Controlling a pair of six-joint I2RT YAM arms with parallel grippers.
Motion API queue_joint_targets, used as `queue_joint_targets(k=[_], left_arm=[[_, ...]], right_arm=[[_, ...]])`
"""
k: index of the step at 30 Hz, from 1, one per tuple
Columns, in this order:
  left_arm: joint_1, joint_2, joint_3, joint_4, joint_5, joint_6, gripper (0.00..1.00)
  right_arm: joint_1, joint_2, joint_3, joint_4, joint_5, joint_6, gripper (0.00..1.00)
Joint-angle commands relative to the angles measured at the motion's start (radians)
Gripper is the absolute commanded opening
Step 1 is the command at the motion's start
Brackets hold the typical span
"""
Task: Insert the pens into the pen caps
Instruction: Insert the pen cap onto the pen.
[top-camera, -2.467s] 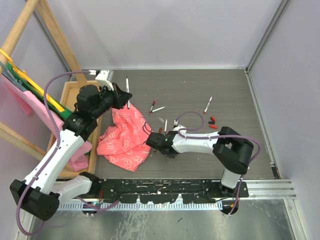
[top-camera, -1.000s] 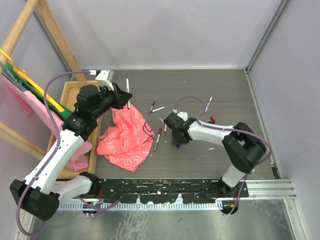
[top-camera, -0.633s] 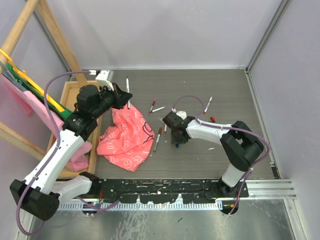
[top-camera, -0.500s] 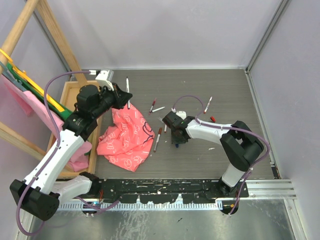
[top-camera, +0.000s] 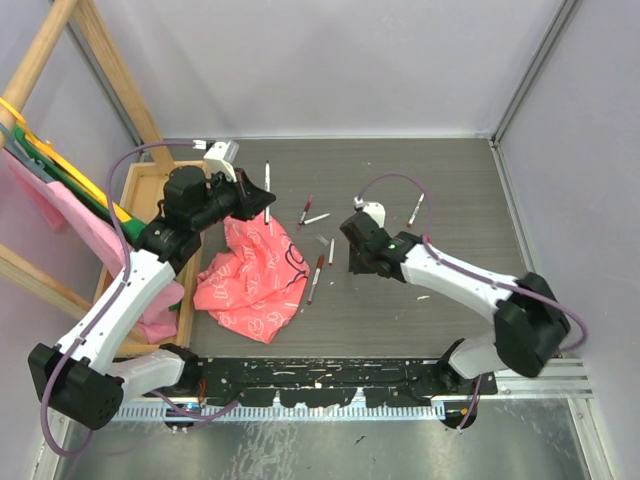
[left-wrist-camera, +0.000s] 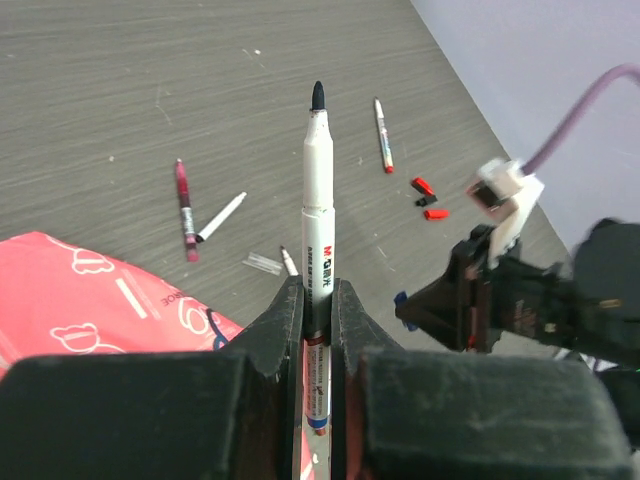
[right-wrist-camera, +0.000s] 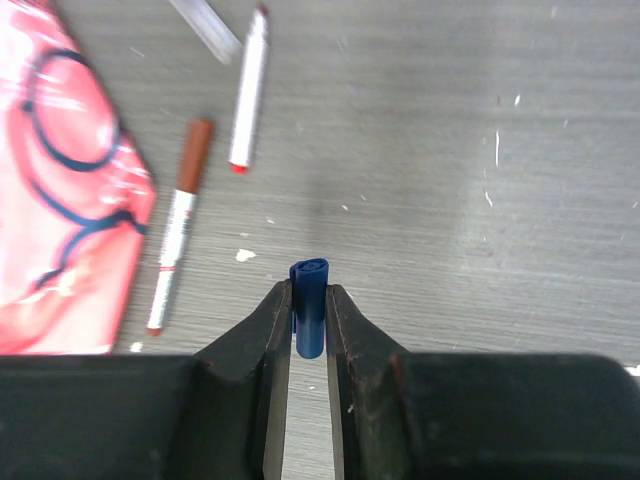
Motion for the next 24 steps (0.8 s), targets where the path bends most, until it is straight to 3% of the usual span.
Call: queue_joint_targets(k=[1, 12, 15, 17, 24], left_arm=[[0.007, -0.021, 0.036, 0.105, 0.1, -0.018, 0.02], [0.015, -0.043, 0.013, 0.182, 0.174, -0.068, 0.08], [0.017, -0.047, 0.005, 0.194, 0.162, -0.1, 0.0], [0.017, -0.056, -0.005, 0.2, 0.143, -0.108, 0.0], [0.015, -0.044, -0.001, 0.205, 0.196, -0.097, 0.0]], right_arm=[[-0.005, -0.181, -0.034, 0.131, 0.024, -0.061, 0.0], [-0.015, -0.428, -0.09, 0.333, -0.002, -0.126, 0.0], [-0.016, -0.463, -0.084, 0.377, -0.021, -0.13, 0.0], [-0.015, -0.486, -0.082, 0.421, -0.026, -0.119, 0.0], [-0.015, -0.589, -0.195, 0.805, -0.043, -0.078, 0.0]])
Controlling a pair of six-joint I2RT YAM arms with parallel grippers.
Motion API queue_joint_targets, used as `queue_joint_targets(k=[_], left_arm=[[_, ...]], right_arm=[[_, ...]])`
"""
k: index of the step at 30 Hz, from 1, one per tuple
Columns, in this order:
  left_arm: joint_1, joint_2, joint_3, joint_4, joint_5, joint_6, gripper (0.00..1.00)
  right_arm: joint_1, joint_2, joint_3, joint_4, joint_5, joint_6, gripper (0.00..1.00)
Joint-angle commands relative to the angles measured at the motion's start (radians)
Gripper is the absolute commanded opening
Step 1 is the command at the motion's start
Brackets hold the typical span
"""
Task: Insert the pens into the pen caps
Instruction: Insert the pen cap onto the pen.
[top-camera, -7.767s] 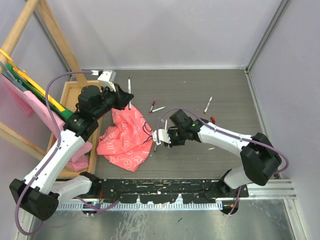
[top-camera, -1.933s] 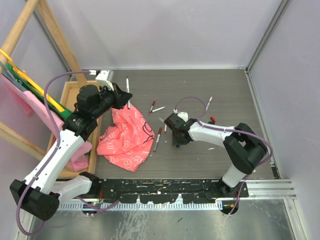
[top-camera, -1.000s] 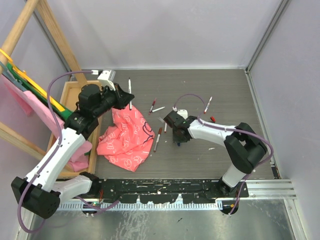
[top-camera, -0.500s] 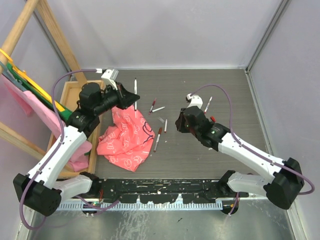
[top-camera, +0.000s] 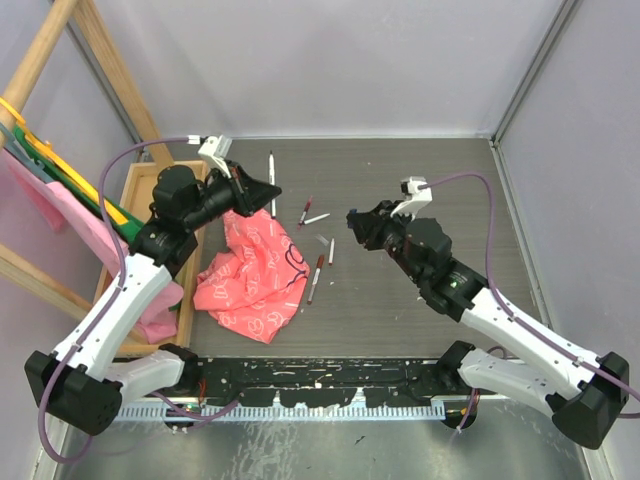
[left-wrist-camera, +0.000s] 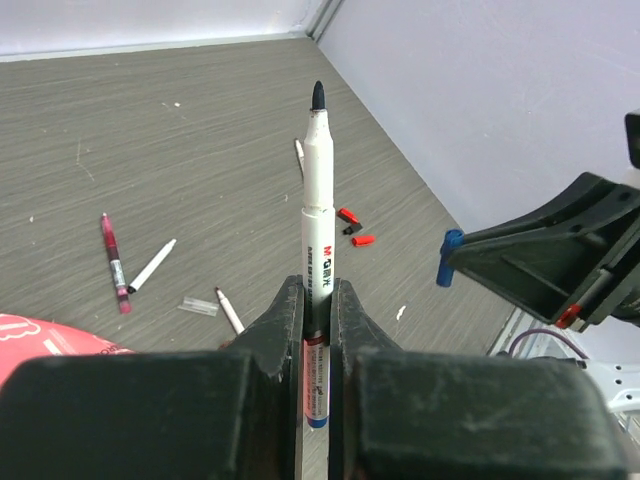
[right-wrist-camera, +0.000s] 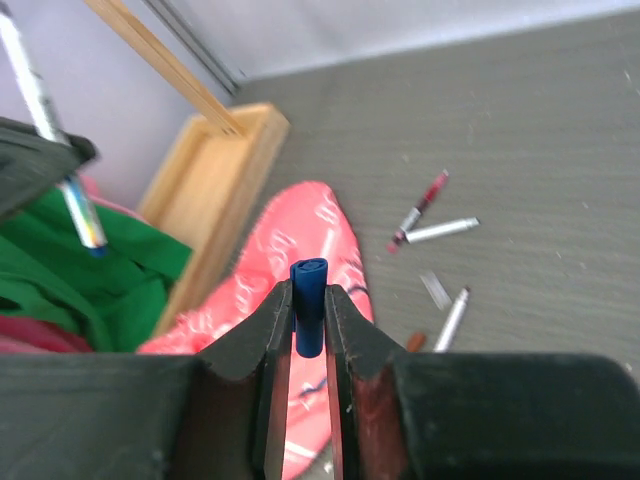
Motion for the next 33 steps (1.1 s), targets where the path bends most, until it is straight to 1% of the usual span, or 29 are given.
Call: queue_joint_targets(k=[1, 7, 14, 17, 26, 33], left_arm=[[0.004, -0.016, 0.004, 0.076, 0.062, 0.003, 0.0], [-0.033, -0.015, 0.006, 0.063, 0.111, 0.087, 0.0], [-0.172, -0.007, 0.021, 0.008, 0.101, 0.172, 0.0], [-0.217, -0.004, 0.021, 0.009, 0.13, 0.187, 0.0], [-0.257, 0.005, 0.027, 0.02, 0.228, 0.212, 0.0], [-0.273, 0.018, 0.04, 0.002, 0.252, 0.226, 0.0]], right_arm=[[-0.005, -0.056, -0.037, 0.319, 0.016, 0.027, 0.0], [-0.004, -0.06, -0.003, 0.405, -0.008, -0.001, 0.0], [-0.004, -0.065, -0.022, 0.549, -0.024, 0.018, 0.0], [-0.004, -0.061, -0.017, 0.586, -0.071, 0.023, 0.0], [-0.004, -0.04, 0.015, 0.628, -0.121, 0.052, 0.0], [-0.005, -0.021, 0.031, 0.646, -0.156, 0.086, 0.0]])
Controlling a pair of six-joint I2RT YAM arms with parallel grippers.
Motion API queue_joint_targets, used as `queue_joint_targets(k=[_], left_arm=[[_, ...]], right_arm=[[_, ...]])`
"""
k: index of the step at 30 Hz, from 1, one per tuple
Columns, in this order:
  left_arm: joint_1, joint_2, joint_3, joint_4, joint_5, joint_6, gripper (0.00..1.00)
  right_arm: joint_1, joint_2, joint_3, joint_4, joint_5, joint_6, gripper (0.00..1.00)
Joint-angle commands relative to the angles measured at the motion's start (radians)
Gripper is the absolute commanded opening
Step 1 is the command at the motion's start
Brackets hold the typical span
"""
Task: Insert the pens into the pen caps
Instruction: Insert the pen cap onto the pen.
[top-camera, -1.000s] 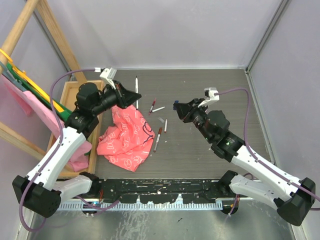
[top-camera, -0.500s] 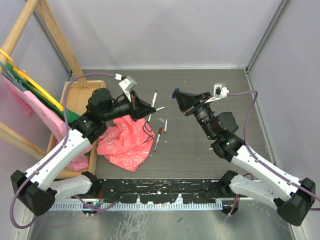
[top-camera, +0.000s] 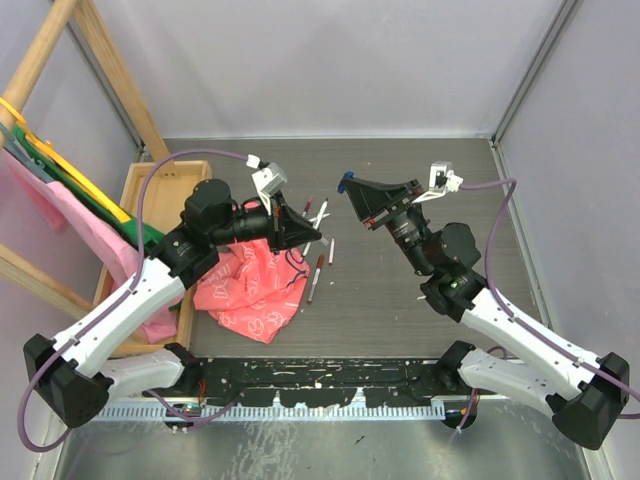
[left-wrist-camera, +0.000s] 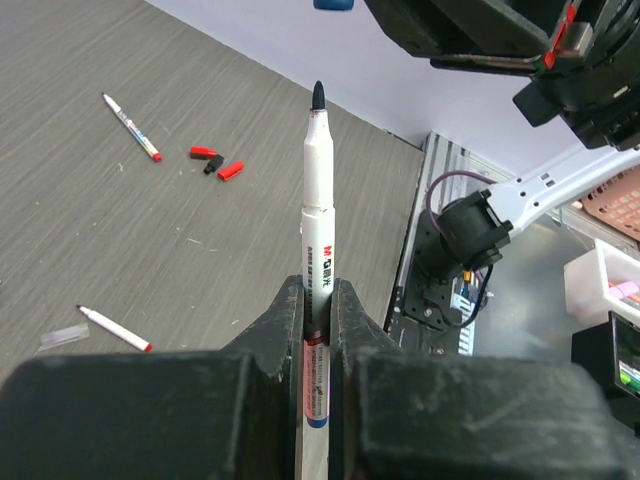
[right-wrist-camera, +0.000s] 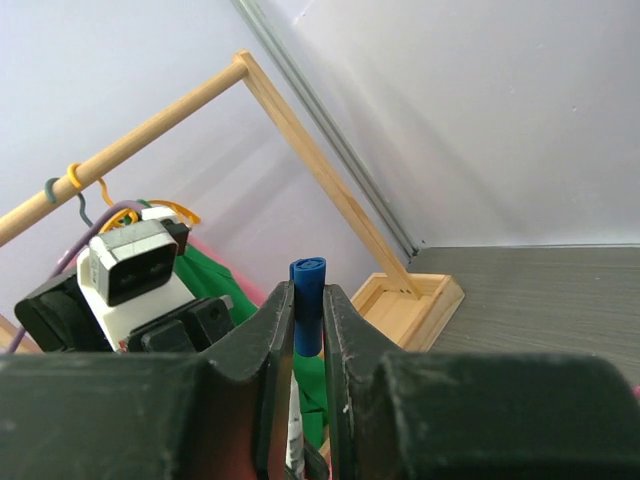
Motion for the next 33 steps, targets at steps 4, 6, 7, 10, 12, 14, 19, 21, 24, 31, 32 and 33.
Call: queue_joint_targets(k=[4, 6, 7, 10, 12, 14, 19, 21, 24, 31, 32, 33], left_arm=[[-0.017, 0.015, 0.045, 0.005, 0.058, 0.034, 0.0], [-0.019, 0.016, 0.048, 0.001, 0.058, 0.037, 0.0], [-0.019, 0.015, 0.048, 0.0, 0.056, 0.038, 0.0], [-0.02, 0.013, 0.047, -0.002, 0.051, 0.041, 0.0], [-0.021, 0.012, 0.046, -0.002, 0.049, 0.043, 0.0], [-0.022, 0.012, 0.047, -0.002, 0.05, 0.044, 0.0], [-0.022, 0.005, 0.043, -0.002, 0.042, 0.047, 0.0], [-0.022, 0.002, 0.041, -0.002, 0.036, 0.05, 0.0], [-0.022, -0.003, 0.037, -0.002, 0.027, 0.052, 0.0], [-0.022, -0.017, 0.03, -0.001, 0.001, 0.056, 0.0], [-0.021, -0.019, 0.028, 0.001, -0.002, 0.057, 0.0], [-0.022, -0.019, 0.028, 0.001, -0.004, 0.059, 0.0]], right_arm=[[-0.004, 0.018, 0.069, 0.078, -0.063, 0.035, 0.0], [-0.004, 0.02, 0.069, 0.077, -0.069, 0.038, 0.0], [-0.004, 0.019, 0.069, 0.077, -0.072, 0.038, 0.0], [-0.004, 0.015, 0.062, 0.075, -0.078, 0.043, 0.0], [-0.004, 0.013, 0.056, 0.071, -0.079, 0.045, 0.0], [-0.004, 0.01, 0.051, 0.062, -0.08, 0.047, 0.0], [-0.004, 0.01, 0.037, 0.059, -0.09, 0.055, 0.0], [-0.005, 0.009, 0.032, 0.057, -0.09, 0.058, 0.0], [-0.004, 0.004, 0.023, 0.057, -0.084, 0.06, 0.0], [-0.004, 0.0, 0.019, 0.047, -0.086, 0.06, 0.0], [-0.005, -0.001, 0.015, 0.047, -0.085, 0.062, 0.0], [-0.004, -0.001, 0.015, 0.048, -0.086, 0.061, 0.0]])
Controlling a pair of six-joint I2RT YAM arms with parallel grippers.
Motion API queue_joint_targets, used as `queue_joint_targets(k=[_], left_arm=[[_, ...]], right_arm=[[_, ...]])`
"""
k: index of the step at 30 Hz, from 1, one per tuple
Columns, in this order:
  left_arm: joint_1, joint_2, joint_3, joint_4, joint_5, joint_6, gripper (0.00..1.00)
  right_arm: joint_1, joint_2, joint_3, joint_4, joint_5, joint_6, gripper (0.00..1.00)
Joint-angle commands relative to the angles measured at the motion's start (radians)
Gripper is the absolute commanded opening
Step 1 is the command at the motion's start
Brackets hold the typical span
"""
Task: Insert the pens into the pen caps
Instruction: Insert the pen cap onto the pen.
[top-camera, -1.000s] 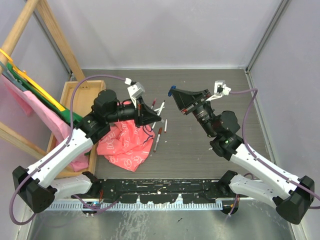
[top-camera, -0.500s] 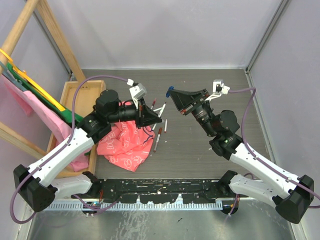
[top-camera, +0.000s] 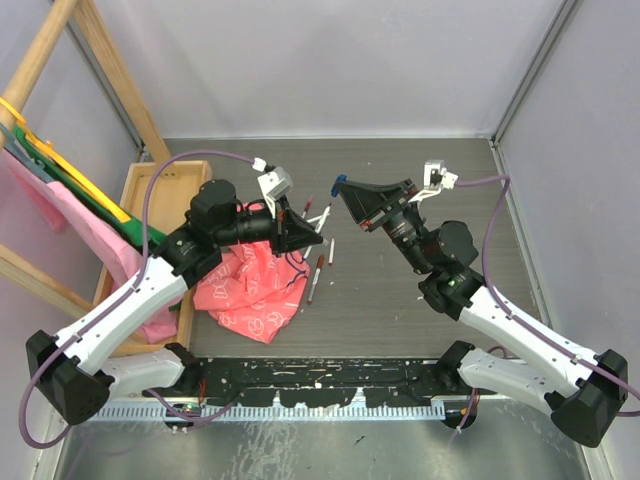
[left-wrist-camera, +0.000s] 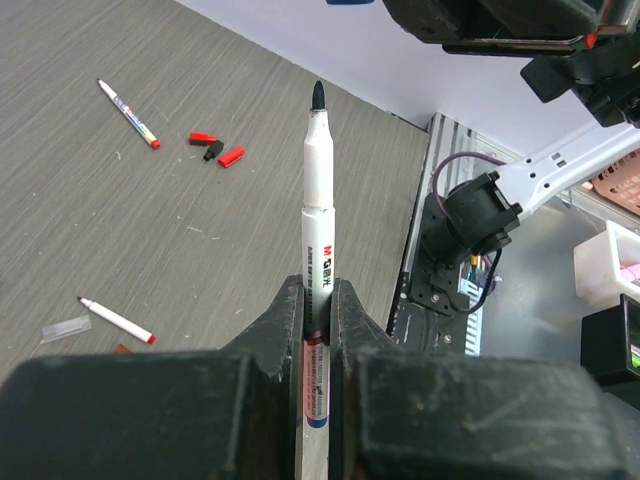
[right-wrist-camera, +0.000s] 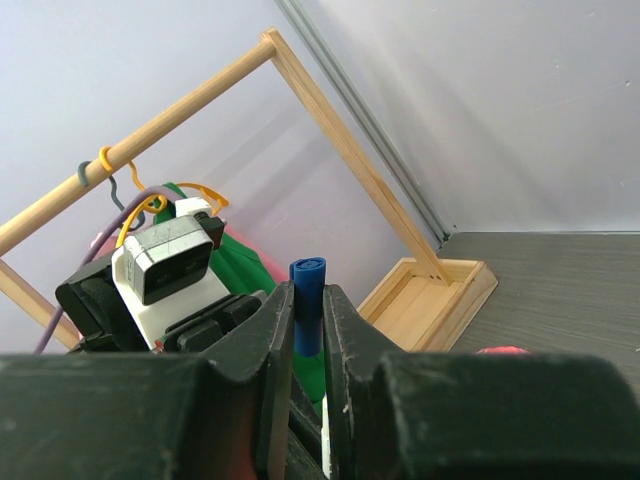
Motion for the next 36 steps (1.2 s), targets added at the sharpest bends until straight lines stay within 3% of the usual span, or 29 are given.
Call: queue_joint_targets(k=[1, 36], left_arm=[[-0.003, -0.041, 0.025, 0.03, -0.017, 0.014, 0.0], [-0.002, -0.045, 0.022, 0.03, -0.026, 0.018, 0.0]], right_arm=[[-0.004, -0.024, 0.0, 0.033, -0.012, 0.01, 0.0], [-0.004, 0.008, -0.004, 0.009, -0.049, 0.02, 0.0]])
